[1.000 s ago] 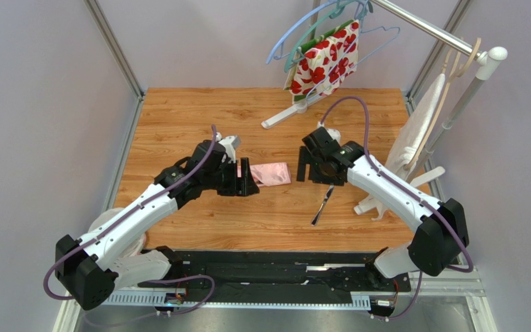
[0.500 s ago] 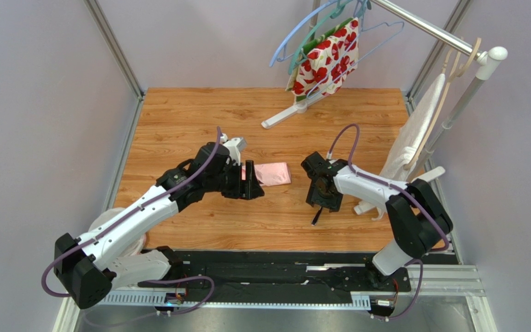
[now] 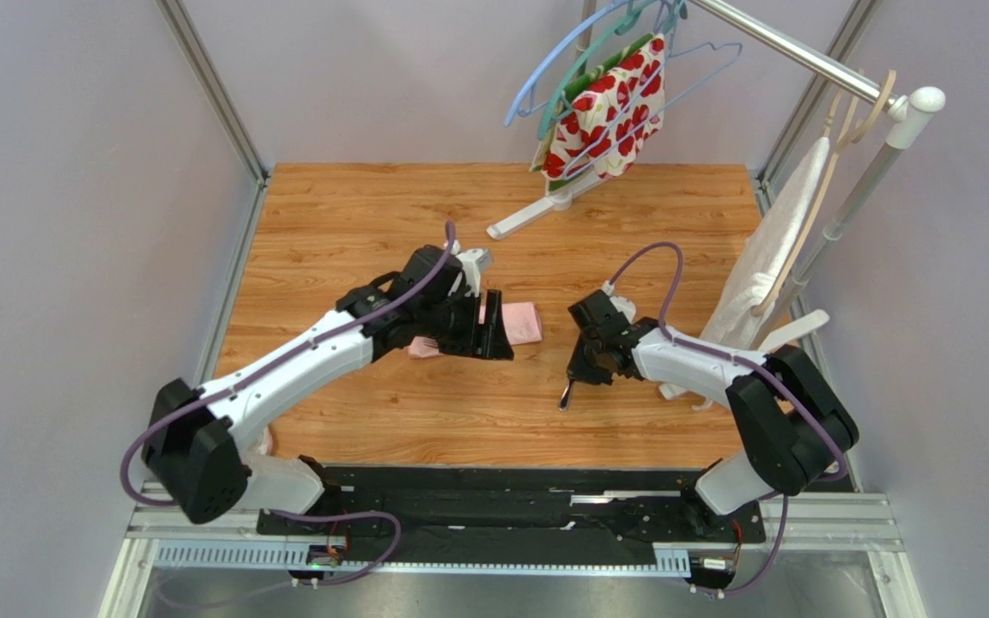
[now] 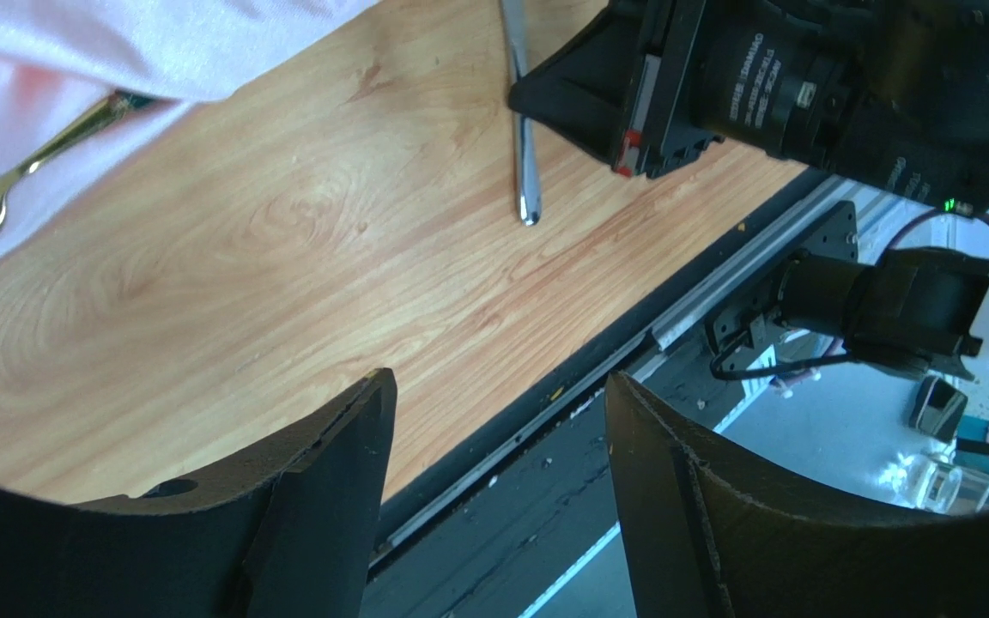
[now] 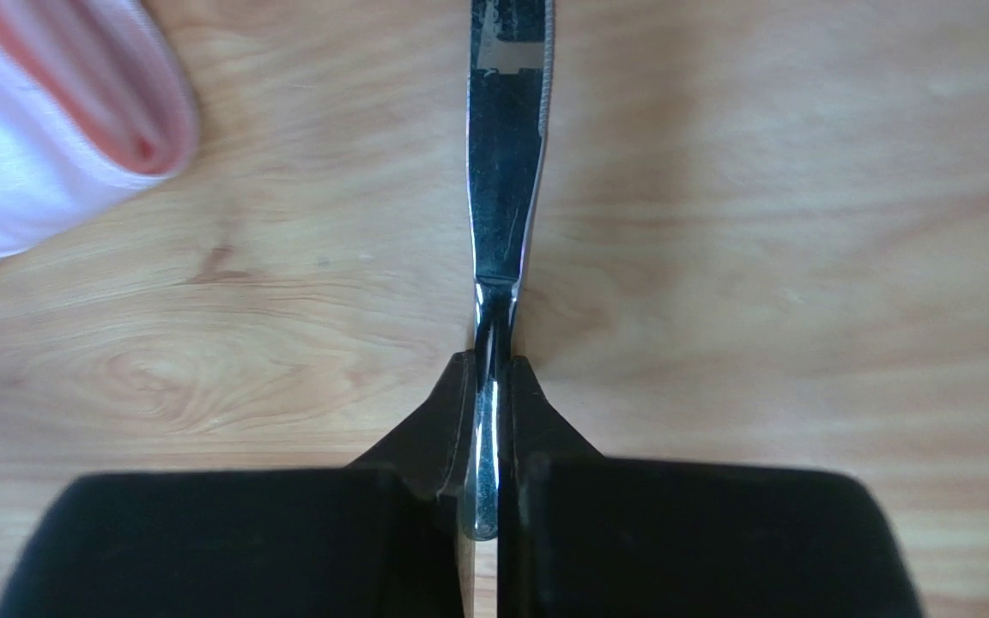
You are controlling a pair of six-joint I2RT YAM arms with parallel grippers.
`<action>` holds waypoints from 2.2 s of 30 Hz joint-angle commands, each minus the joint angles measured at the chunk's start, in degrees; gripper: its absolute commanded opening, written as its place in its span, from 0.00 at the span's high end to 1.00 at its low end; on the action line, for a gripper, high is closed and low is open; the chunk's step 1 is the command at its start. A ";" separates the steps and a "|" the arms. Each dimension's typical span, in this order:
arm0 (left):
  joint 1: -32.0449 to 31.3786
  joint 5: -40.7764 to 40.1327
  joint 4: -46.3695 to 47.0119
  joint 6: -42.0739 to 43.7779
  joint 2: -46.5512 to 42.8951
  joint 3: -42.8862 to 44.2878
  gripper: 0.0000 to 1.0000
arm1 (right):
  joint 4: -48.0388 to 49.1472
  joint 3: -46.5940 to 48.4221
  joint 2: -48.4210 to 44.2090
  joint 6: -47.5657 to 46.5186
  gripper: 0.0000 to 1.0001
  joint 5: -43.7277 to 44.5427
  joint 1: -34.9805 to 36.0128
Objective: Fold the napkin into a case and place the utensils inside
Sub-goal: Pick up the knife from the corner of the board, then pass from the right arm to the left
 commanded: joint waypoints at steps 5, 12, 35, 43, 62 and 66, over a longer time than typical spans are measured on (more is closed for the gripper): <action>-0.10 7.29 1.96 1.80 18.69 13.65 0.29 | 6.59 -10.74 -2.43 -9.55 1.00 -5.78 -0.85; -0.54 10.11 3.62 -0.57 32.50 22.27 0.28 | 14.24 -17.42 -7.63 -12.55 1.00 -15.81 -6.30; -5.81 1.76 4.06 -9.97 50.18 31.69 0.42 | 22.15 -24.80 -12.20 -10.26 1.00 -25.31 -12.98; -8.01 1.51 5.30 -12.34 53.60 33.97 0.44 | 23.03 -26.04 -13.78 -10.00 1.00 -26.45 -14.04; -11.44 -7.89 -2.78 -15.78 58.52 40.64 0.78 | 21.81 -26.56 -18.62 -11.05 1.00 -26.18 -14.83; -11.61 -7.81 -5.25 -14.37 60.46 43.46 0.98 | 22.07 -26.74 -18.97 -10.97 1.00 -26.36 -14.83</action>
